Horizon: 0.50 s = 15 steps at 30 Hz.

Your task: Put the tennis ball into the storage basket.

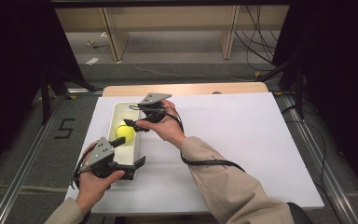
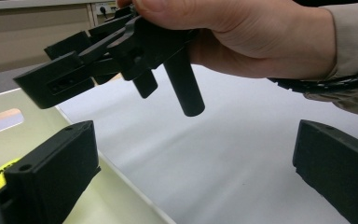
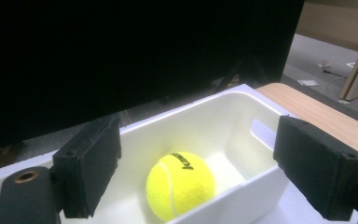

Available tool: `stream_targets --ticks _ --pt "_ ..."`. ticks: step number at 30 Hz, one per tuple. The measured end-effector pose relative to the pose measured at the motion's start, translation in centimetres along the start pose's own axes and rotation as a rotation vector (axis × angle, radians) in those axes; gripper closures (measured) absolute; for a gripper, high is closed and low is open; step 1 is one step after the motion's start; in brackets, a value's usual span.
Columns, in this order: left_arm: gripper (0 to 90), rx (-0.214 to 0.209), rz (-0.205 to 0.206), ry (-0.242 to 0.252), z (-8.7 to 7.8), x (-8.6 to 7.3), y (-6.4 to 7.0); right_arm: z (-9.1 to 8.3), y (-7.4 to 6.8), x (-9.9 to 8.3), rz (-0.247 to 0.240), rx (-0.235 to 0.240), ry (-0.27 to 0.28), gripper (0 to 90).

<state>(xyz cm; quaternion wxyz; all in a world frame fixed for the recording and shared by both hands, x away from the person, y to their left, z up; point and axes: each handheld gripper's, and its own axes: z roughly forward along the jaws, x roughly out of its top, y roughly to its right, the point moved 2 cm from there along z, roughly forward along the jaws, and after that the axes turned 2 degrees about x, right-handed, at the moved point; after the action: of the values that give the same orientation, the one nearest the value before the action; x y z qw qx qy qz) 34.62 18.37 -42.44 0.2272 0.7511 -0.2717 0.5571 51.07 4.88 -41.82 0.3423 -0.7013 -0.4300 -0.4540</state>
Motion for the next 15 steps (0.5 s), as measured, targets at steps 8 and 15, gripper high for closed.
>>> stream_targets --ticks 8,15 --pt "0.0 0.004 -0.006 0.002 0.0 0.0 0.0 -1.6 0.4 -0.1 -0.015 -0.016 0.001 16.0" --pt "0.0 0.002 -0.007 0.002 0.0 0.0 0.0 -3.7 1.1 -0.5 -0.003 -0.048 0.01 16.3"
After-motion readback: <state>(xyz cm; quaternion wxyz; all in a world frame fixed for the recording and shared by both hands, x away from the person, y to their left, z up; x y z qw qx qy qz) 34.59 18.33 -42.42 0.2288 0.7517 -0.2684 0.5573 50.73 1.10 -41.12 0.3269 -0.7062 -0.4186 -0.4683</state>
